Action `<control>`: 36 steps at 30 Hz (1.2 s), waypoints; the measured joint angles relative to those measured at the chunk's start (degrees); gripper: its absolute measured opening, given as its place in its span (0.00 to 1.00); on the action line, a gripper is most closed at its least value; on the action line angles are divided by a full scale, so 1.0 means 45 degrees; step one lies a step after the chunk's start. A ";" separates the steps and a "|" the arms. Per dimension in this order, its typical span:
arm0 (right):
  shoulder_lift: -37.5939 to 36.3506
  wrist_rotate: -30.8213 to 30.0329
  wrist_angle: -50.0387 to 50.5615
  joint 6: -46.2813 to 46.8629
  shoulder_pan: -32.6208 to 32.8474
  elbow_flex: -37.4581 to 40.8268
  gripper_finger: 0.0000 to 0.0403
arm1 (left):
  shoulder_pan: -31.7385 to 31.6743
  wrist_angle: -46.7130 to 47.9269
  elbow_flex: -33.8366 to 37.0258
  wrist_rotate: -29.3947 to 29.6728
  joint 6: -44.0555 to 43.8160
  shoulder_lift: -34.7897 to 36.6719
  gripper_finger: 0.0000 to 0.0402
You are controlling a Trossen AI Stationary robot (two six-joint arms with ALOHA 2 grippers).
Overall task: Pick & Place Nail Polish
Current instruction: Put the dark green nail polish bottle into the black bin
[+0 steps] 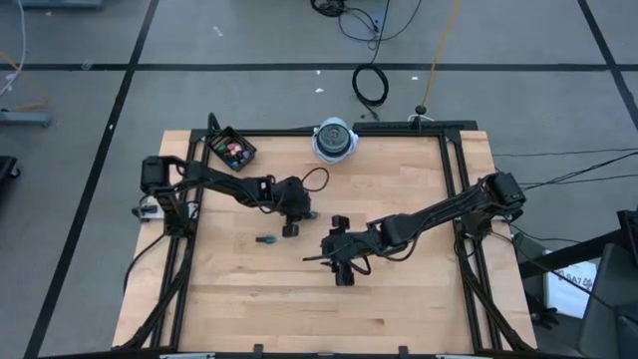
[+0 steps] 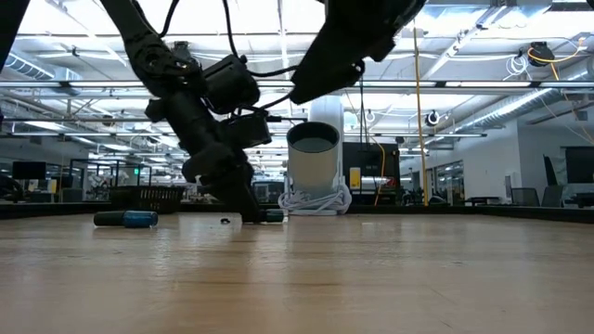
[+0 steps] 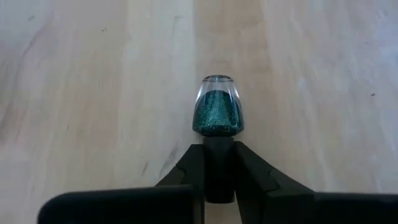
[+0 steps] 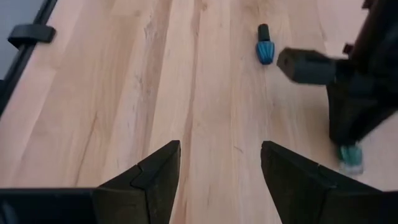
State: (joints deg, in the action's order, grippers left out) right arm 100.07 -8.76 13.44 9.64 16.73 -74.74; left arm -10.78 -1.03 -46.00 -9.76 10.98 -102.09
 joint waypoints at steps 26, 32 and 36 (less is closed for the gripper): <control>-0.1578 -0.0097 -0.1309 0.0615 0.0283 0.1715 0.52 | -0.4656 -1.4941 0.9027 -0.6685 -0.3578 0.5775 0.09; -0.1578 -0.0123 -0.1341 0.0615 0.0283 0.1715 0.52 | -0.5687 -1.7191 0.9947 -0.4906 -0.5402 0.5796 0.09; -0.1578 -0.0140 -0.1430 0.0610 0.0283 0.1715 0.52 | -0.6371 -1.6476 0.9983 -0.1134 -0.6889 0.5784 0.09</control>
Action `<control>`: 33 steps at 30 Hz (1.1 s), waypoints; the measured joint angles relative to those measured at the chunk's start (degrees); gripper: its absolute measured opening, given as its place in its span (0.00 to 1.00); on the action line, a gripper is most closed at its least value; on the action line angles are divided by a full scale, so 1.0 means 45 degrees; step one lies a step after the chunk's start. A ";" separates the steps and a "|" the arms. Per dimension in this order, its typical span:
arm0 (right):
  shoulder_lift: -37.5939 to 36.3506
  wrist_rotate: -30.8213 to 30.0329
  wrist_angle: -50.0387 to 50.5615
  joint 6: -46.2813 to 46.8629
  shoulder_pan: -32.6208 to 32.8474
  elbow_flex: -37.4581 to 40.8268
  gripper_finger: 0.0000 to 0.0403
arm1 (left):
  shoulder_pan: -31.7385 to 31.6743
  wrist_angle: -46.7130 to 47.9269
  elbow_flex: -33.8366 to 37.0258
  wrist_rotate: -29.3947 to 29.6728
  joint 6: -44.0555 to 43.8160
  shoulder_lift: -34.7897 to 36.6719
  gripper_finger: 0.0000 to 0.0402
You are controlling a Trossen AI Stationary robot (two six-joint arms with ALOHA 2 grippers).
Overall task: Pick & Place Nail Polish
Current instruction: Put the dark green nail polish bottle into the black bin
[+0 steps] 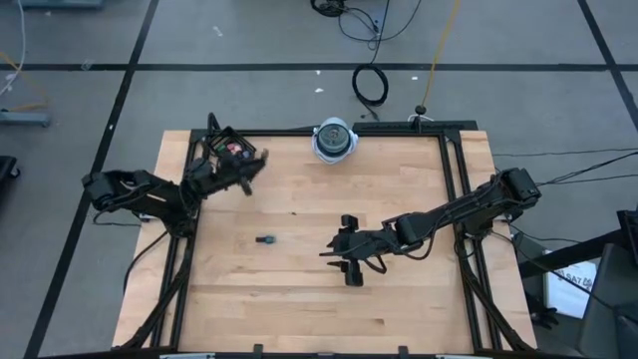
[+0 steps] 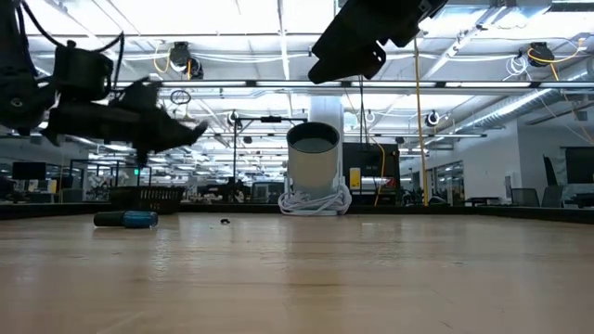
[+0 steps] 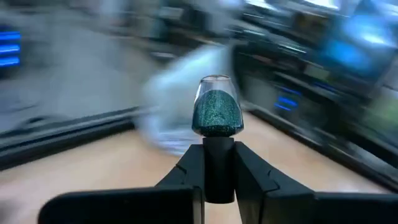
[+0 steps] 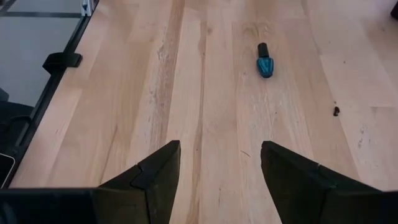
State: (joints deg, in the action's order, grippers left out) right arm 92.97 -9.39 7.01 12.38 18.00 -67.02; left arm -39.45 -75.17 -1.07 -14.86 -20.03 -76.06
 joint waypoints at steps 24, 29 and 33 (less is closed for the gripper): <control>0.0005 0.0043 0.0014 -0.0238 -0.0239 0.0000 0.52 | -0.0649 1.3263 -0.4660 0.8808 0.0647 0.0002 0.09; 0.0003 0.0087 0.0053 -0.0214 -0.0228 0.0000 0.52 | -0.0670 1.5279 -0.4660 1.0783 -0.0823 0.0250 0.12; 0.0005 0.0097 0.0246 -0.0207 -0.0226 0.0000 0.52 | -0.0682 1.6623 -0.4660 1.1181 -0.1095 0.0855 0.12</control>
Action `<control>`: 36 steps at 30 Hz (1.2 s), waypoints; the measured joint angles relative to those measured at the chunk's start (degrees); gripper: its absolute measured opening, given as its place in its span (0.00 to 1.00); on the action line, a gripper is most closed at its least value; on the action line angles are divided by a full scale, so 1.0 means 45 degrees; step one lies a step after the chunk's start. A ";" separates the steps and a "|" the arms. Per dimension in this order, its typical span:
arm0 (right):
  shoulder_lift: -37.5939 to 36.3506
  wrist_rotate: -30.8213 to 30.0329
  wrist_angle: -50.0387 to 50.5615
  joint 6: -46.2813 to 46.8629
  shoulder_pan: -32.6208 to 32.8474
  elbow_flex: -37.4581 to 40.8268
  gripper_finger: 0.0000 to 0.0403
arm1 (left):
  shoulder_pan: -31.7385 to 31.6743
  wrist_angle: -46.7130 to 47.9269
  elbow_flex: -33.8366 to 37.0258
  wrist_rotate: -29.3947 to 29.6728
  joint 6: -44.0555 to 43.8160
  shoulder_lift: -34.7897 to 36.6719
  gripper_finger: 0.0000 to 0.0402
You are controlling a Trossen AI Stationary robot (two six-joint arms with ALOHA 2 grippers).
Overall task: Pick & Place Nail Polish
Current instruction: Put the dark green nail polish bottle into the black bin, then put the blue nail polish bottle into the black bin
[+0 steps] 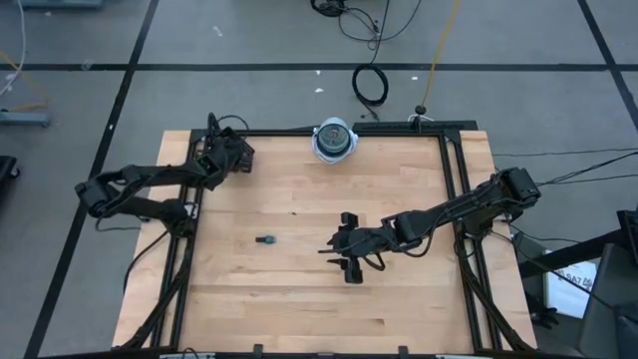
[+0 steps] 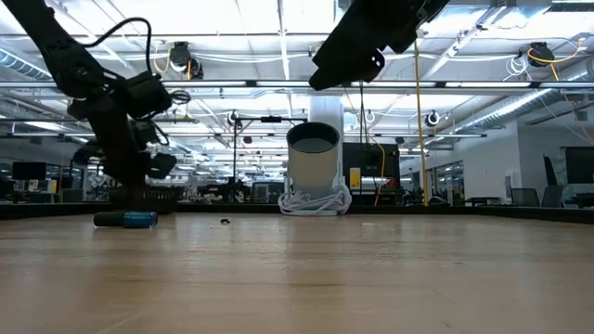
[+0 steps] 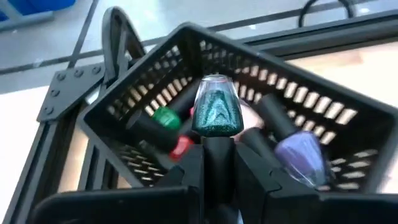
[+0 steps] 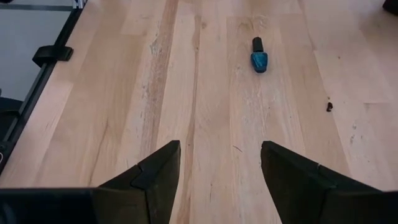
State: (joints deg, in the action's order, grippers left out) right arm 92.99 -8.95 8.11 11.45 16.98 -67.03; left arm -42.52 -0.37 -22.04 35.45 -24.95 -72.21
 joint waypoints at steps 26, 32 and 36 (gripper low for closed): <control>0.0000 0.0005 -0.0025 -0.0027 -0.0003 -0.0010 0.52 | 0.1812 0.2693 0.0000 -1.2860 0.3285 0.6325 0.49; 0.0000 0.0005 -0.0028 -0.0031 -0.0007 -0.0010 0.52 | 0.5902 0.3500 0.0000 -1.2012 0.3285 0.6935 0.44; 0.0000 0.0005 -0.0038 -0.0031 -0.0007 -0.0010 0.52 | 0.8743 0.3795 0.0000 -1.0754 0.3001 0.6773 0.40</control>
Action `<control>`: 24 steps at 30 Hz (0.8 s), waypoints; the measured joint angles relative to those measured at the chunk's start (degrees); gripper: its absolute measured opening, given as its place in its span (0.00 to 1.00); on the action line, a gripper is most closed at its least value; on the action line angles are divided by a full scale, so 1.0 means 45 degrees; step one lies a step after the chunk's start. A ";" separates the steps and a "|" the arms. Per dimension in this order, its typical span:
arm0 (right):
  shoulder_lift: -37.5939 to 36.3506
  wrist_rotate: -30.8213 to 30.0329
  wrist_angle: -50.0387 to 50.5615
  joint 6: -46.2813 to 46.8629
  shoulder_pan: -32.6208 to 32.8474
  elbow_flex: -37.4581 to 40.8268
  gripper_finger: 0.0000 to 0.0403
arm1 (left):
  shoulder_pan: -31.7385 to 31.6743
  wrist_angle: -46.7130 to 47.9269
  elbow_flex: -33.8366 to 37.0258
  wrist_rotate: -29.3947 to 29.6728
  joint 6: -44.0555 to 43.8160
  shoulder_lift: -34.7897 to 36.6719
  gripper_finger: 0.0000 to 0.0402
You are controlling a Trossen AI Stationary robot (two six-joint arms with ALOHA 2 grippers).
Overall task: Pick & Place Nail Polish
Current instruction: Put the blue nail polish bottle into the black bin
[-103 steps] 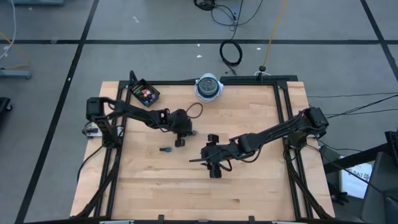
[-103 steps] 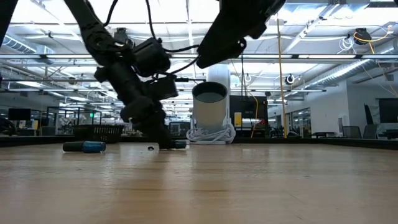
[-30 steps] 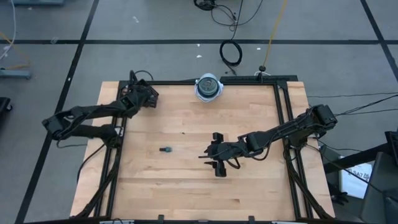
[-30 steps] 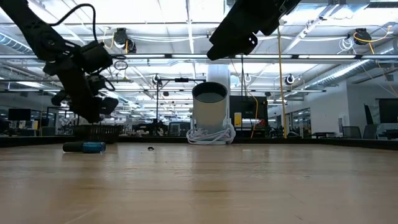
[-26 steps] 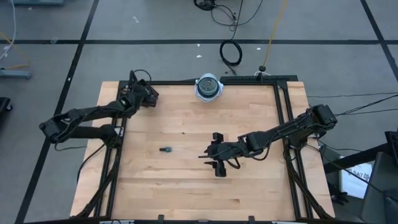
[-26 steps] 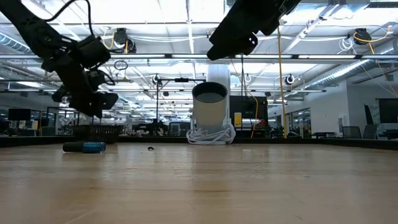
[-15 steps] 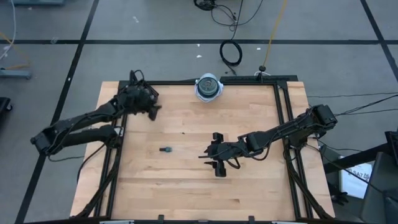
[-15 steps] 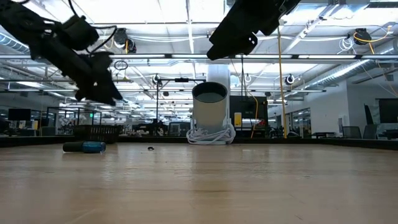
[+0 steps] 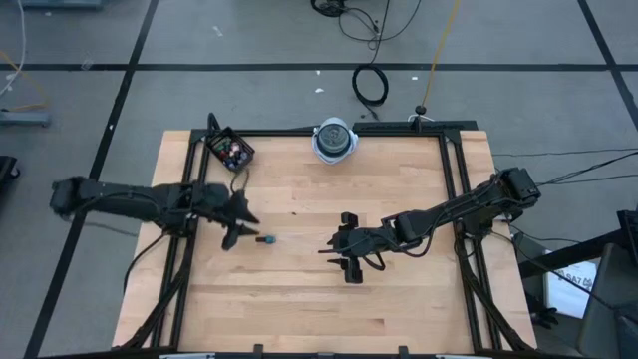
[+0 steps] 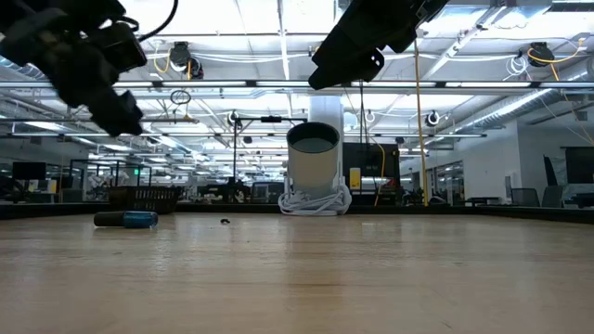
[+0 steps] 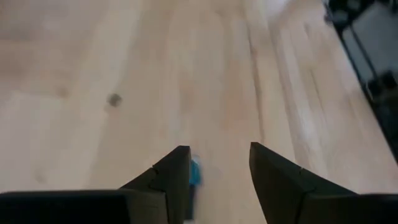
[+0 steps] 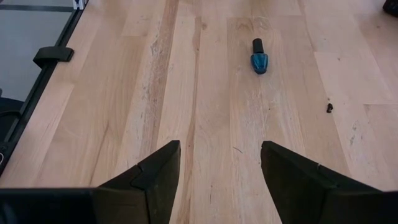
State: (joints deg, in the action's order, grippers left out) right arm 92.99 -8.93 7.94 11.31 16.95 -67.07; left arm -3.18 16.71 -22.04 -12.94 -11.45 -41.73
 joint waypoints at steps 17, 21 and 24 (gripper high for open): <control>0.0004 0.0000 -0.0107 0.0000 0.0000 0.0000 0.52 | 0.4560 0.0129 0.0000 0.3999 -0.0572 -0.3985 0.29; 0.0005 0.0000 -0.0107 0.0000 0.0000 0.0000 0.52 | 0.4560 -0.0063 0.0000 0.4237 -0.0519 -0.4430 0.29; 0.0005 0.0000 -0.0107 0.0000 0.0000 0.0000 0.52 | 0.4560 -0.0169 0.0000 0.4252 -0.0508 -0.4479 0.29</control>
State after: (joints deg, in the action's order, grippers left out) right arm 93.01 -8.93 7.46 11.31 16.95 -67.07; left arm 17.34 15.94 -22.04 6.20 -13.73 -61.89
